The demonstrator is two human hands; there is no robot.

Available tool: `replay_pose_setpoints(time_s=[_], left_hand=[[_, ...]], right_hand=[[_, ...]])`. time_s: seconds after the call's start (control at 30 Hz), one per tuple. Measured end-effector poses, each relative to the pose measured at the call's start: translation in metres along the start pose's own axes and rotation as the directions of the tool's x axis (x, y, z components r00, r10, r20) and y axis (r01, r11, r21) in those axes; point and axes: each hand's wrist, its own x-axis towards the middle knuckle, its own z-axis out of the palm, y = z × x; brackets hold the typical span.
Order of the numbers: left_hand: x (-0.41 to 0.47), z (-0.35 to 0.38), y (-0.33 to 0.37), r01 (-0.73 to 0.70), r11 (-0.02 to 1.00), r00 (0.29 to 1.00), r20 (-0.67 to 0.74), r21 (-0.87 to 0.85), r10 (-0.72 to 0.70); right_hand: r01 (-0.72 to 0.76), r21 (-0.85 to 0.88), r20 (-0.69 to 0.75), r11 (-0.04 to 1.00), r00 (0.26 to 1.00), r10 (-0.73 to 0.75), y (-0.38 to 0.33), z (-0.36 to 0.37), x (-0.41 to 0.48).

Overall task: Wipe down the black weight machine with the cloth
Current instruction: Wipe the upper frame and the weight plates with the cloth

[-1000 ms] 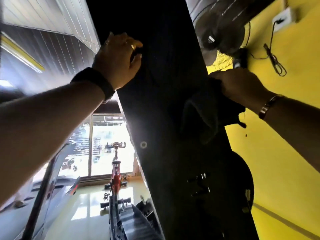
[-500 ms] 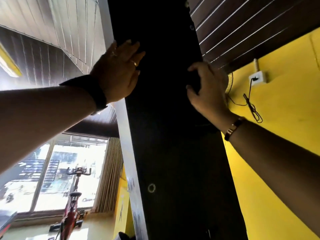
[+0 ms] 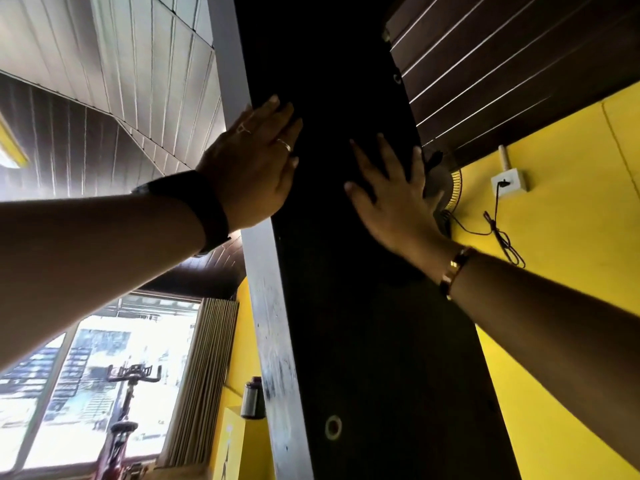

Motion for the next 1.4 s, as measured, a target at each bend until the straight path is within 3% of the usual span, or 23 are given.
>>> replay_pose_setpoints(time_s=[0.07, 0.13, 0.3, 0.37, 0.5, 0.6, 0.67, 0.8, 0.87, 1.07, 1.17, 1.3, 1.4], left_hand=[[0.000, 0.002, 0.001, 0.002, 1.000, 1.000, -0.025, -0.013, -0.002], [0.000, 0.002, 0.003, 0.004, 1.000, 0.999, -0.035, -0.013, -0.004], [0.001, -0.004, 0.005, -0.024, 0.999, 0.999, -0.037, 0.032, 0.025], [0.000, -0.005, 0.004, -0.049, 0.996, 0.999, -0.017, 0.069, 0.050], [0.004, -0.011, 0.003, -0.166, 0.975, 0.986, 0.026, 0.146, 0.164], [0.003, -0.014, 0.008, -0.168, 0.976, 0.986, 0.042, 0.138, 0.164], [0.003, -0.014, 0.008, -0.171, 0.975, 0.985, 0.055, 0.141, 0.164], [0.006, -0.016, 0.005, -0.212, 0.965, 0.976, 0.083, 0.156, 0.201], [0.006, -0.016, 0.005, -0.227, 0.959, 0.972, 0.097, 0.167, 0.214], [0.005, -0.017, 0.007, -0.193, 0.969, 0.975, 0.137, 0.156, 0.172], [0.004, -0.017, 0.006, -0.175, 0.974, 0.978, 0.137, 0.144, 0.155], [0.003, -0.013, 0.006, -0.158, 0.981, 0.982, 0.125, 0.110, 0.144], [0.002, -0.014, 0.005, -0.174, 0.976, 0.981, 0.109, 0.135, 0.160]], right_hand=[[-0.078, 0.148, 0.007, 0.986, 0.997, 0.078, -0.005, -0.007, 0.020], [-0.072, 0.148, 0.002, 0.986, 0.997, 0.073, -0.014, -0.009, 0.031], [0.209, -0.046, -0.035, 0.977, 0.977, -0.210, -0.022, 0.001, 0.021], [0.234, -0.068, -0.036, 0.970, 0.971, -0.237, -0.007, -0.001, 0.027], [0.067, 0.090, -0.066, 0.994, 0.996, -0.061, 0.026, -0.007, 0.045], [-0.140, 0.185, -0.088, 0.973, 0.984, 0.158, 0.036, -0.006, 0.051], [-0.188, 0.199, -0.063, 0.962, 0.977, 0.204, 0.026, -0.005, 0.052], [0.101, 0.063, -0.078, 0.993, 0.992, -0.096, 0.014, 0.002, 0.041], [0.155, 0.044, -0.077, 0.987, 0.985, -0.152, 0.034, 0.001, 0.051], [-0.173, 0.173, -0.059, 0.970, 0.981, 0.185, 0.083, -0.004, 0.072], [-0.226, 0.141, -0.078, 0.964, 0.968, 0.239, 0.061, 0.001, 0.037], [-0.031, 0.000, -0.125, 1.000, 0.992, 0.031, 0.010, 0.010, -0.014], [0.184, -0.070, -0.149, 0.980, 0.970, -0.193, -0.010, 0.021, -0.056]])
